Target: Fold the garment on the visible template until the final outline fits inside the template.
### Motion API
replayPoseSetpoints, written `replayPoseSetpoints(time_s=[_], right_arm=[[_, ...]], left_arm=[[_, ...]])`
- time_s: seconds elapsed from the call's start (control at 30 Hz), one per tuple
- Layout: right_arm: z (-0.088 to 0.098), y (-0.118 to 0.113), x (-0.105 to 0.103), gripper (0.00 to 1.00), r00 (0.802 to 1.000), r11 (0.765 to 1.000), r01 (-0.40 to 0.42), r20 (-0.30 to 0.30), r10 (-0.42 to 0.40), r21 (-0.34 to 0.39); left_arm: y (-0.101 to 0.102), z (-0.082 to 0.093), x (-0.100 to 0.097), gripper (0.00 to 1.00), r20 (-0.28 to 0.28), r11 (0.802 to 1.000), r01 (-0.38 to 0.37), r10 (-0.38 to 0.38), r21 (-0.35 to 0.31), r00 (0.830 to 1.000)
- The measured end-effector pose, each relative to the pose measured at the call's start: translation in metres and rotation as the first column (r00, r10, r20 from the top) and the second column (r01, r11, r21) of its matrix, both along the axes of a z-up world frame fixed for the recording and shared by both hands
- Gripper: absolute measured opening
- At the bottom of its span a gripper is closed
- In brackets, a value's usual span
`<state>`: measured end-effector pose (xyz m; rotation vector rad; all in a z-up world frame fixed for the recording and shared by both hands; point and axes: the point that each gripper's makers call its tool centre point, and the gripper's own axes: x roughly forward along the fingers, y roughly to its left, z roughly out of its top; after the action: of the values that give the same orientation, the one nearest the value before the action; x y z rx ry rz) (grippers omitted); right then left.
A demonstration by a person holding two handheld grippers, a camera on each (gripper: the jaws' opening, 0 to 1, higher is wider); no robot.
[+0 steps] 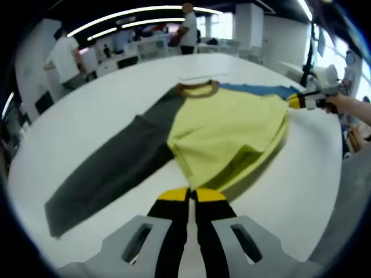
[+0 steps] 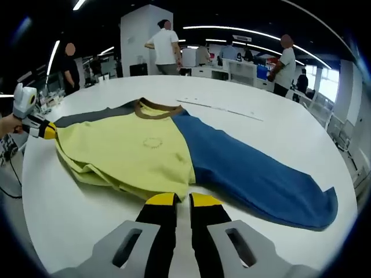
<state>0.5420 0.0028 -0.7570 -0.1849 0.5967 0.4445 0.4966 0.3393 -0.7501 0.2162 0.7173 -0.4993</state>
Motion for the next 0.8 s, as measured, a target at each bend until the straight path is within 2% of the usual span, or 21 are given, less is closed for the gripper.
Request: replayPoseSetpoints(time_s=[0.17,0.4,0.57,0.8], right_arm=[[-0.005,0.001,0.0,0.06,1.0,1.0,0.0,-0.021,0.0,-0.004],[-0.002,-0.003,0.0,0.03,0.999,1.0,0.003,-0.035,-0.003,-0.003],[0.003,-0.004,-0.002,0.03,1.0,1.0,0.004,-0.029,-0.004,-0.007],[0.009,-0.008,-0.007,0.03,1.0,0.998,-0.029,-0.013,0.029,-0.054]], left_arm=[[0.001,0.0,-0.001,0.0,-0.003,1.0,-0.001,0.001,-0.001,1.0],[0.001,0.004,-0.002,0.0,0.006,1.0,0.004,-0.004,0.005,1.0],[0.0,0.007,-0.003,0.0,0.011,1.0,0.005,-0.005,0.01,1.0],[0.006,0.009,-0.008,0.0,0.013,1.0,0.005,-0.006,0.019,1.0]])
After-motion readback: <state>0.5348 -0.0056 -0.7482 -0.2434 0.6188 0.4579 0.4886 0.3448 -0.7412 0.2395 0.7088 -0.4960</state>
